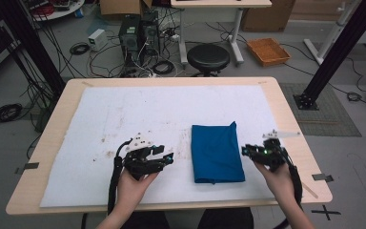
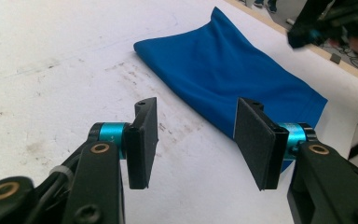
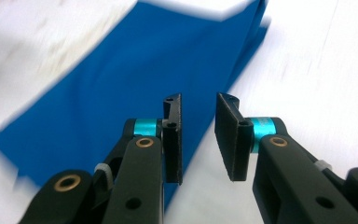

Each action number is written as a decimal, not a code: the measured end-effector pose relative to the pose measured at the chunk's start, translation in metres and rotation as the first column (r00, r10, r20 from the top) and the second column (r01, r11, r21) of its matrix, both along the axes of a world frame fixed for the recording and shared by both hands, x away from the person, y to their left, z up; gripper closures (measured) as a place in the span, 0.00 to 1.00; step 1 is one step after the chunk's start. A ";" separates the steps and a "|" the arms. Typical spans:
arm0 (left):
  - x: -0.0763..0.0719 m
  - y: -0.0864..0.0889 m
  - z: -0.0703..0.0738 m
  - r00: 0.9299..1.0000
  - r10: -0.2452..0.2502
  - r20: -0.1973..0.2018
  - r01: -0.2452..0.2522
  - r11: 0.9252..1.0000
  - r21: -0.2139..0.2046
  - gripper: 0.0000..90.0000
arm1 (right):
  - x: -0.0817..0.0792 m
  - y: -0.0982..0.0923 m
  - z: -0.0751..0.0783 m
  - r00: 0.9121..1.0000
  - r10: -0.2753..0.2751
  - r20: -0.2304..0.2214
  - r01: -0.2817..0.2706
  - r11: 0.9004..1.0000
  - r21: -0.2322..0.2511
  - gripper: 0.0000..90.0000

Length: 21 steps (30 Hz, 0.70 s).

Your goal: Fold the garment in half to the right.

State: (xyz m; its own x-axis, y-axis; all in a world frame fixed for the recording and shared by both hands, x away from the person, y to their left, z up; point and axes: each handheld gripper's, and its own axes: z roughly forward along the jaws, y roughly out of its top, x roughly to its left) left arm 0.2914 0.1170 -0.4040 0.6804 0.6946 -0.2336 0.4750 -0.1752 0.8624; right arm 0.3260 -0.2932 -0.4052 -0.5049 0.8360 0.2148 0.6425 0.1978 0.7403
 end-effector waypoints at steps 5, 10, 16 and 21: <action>0.000 0.002 -0.001 1.000 0.002 0.000 -0.002 1.000 0.003 0.55 | 0.053 0.015 0.009 0.999 -0.049 0.011 0.049 0.999 0.019 0.81; 0.002 0.004 -0.003 1.000 0.005 -0.011 -0.005 1.000 0.001 0.54 | 0.086 0.027 0.000 0.994 -0.111 0.023 0.112 0.993 -0.033 0.82; 0.003 0.007 -0.004 1.000 0.007 -0.020 -0.007 1.000 -0.005 0.54 | 0.101 0.030 -0.018 0.994 -0.107 0.009 0.107 0.990 -0.088 1.00; 0.003 0.008 -0.005 0.999 0.017 -0.027 -0.017 1.000 -0.012 0.54 | 0.101 0.023 -0.021 0.991 -0.130 0.029 0.132 0.985 -0.111 1.00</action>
